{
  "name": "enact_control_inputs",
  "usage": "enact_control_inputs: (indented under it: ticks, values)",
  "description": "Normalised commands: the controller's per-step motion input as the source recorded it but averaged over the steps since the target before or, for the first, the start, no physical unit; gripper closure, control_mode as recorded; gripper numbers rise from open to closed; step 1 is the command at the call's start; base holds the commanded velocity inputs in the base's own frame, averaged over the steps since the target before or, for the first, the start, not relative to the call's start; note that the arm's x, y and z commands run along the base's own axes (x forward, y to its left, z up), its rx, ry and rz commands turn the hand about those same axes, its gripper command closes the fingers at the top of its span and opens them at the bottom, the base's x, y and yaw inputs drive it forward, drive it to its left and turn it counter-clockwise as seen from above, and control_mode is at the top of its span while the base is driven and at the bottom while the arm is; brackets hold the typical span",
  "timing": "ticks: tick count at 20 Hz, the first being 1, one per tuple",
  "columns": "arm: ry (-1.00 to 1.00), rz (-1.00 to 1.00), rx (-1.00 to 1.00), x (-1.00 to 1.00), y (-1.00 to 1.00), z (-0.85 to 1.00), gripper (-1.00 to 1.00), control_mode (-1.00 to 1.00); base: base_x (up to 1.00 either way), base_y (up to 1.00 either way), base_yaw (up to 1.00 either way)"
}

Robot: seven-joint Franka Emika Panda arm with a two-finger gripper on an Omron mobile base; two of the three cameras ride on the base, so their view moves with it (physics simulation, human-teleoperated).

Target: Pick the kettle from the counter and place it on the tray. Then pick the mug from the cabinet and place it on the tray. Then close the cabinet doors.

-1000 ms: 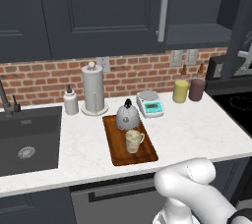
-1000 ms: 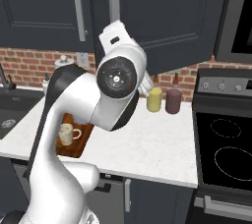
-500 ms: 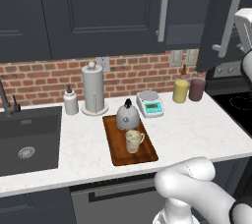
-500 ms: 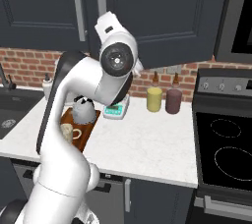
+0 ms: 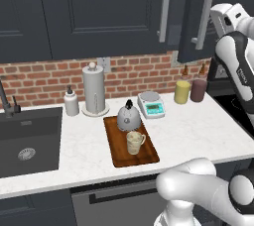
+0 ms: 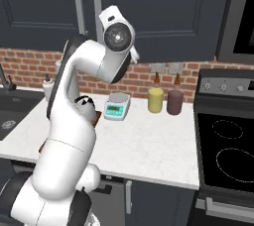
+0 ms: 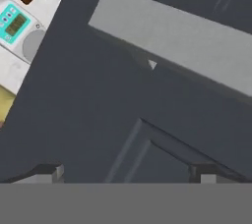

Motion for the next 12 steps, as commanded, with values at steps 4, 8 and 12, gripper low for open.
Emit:
enact_control_inputs:
  ticks: [4, 8, 12]
  values:
    - [0.21, -0.01, 0.02, 0.89, -0.01, -0.17, -1.00, -1.00, 0.00, 0.00, 0.00]
    - [0.15, 0.00, 0.02, 0.64, -0.06, -0.25, -1.00, -1.00, 0.00, 0.00, 0.00]
    - [0.05, 0.00, 0.01, 0.62, -0.01, -0.26, -1.00, -1.00, 0.00, 0.00, 0.00]
